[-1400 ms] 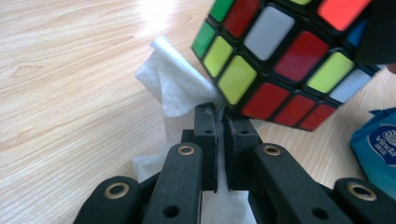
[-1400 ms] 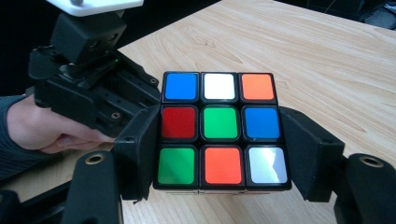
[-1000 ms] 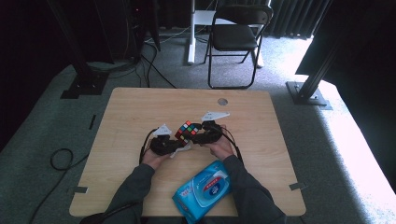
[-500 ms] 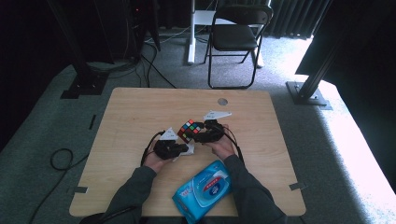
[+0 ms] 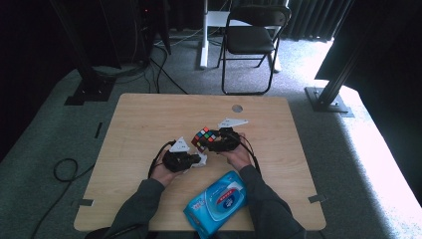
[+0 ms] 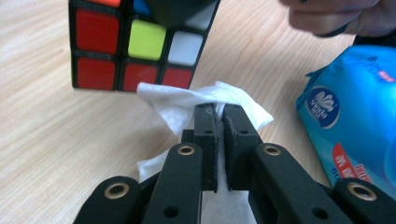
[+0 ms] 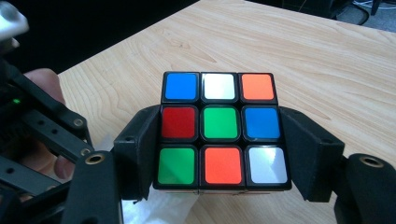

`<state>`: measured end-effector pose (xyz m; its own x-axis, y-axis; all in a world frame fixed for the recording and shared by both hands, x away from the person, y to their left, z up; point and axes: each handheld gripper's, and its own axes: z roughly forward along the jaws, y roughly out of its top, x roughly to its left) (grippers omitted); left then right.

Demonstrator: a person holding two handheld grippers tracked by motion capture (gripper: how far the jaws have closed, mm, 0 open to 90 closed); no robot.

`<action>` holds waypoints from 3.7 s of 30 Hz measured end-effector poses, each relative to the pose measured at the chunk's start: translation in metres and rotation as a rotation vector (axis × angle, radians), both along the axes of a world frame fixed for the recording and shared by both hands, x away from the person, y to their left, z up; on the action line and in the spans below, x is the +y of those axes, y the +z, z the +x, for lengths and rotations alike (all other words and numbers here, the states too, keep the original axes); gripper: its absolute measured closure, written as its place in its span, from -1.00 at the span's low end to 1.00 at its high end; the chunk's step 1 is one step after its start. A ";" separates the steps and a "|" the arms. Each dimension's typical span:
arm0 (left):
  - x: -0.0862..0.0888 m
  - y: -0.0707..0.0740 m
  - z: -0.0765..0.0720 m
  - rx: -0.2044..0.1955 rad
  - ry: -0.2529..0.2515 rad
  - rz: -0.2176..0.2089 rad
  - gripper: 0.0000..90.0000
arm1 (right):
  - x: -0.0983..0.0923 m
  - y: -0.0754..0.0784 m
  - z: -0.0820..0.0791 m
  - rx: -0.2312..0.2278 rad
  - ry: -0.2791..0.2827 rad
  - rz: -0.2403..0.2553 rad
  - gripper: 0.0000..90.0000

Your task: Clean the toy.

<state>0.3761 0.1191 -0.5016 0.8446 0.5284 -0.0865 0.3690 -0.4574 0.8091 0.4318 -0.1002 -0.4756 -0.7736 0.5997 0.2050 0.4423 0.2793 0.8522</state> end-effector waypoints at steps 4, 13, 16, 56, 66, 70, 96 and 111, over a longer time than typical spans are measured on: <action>-0.002 0.008 -0.001 -0.027 0.011 0.003 0.90 | 0.001 0.000 0.000 0.001 0.002 -0.002 -0.24; 0.001 0.017 0.002 -0.047 0.031 -0.030 0.90 | 0.004 -0.002 -0.001 0.009 0.018 -0.008 -0.24; 0.004 0.019 0.003 -0.053 0.043 -0.031 0.90 | 0.004 -0.001 -0.001 0.008 0.020 -0.005 -0.24; 0.004 0.012 0.005 -0.029 0.084 -0.069 0.90 | 0.002 -0.002 -0.001 0.004 0.012 -0.005 -0.24; -0.001 0.014 0.003 -0.038 0.057 -0.066 0.90 | 0.002 -0.002 -0.001 0.006 0.017 -0.002 -0.24; 0.002 0.016 0.004 -0.042 0.066 -0.069 0.90 | 0.003 -0.002 -0.001 0.008 0.019 0.000 -0.24; 0.034 0.031 0.017 -0.076 0.198 -0.128 0.90 | -0.003 -0.003 -0.002 0.003 0.012 -0.035 -0.24; 0.039 0.029 0.015 -0.069 0.208 -0.132 0.90 | 0.001 -0.007 -0.001 -0.019 -0.008 -0.125 -0.24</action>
<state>0.3914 0.1577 -0.4725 0.7253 0.6793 -0.1119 0.3859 -0.2666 0.8832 0.4312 -0.0994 -0.4830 -0.7715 0.6261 0.1131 0.4288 0.3805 0.8193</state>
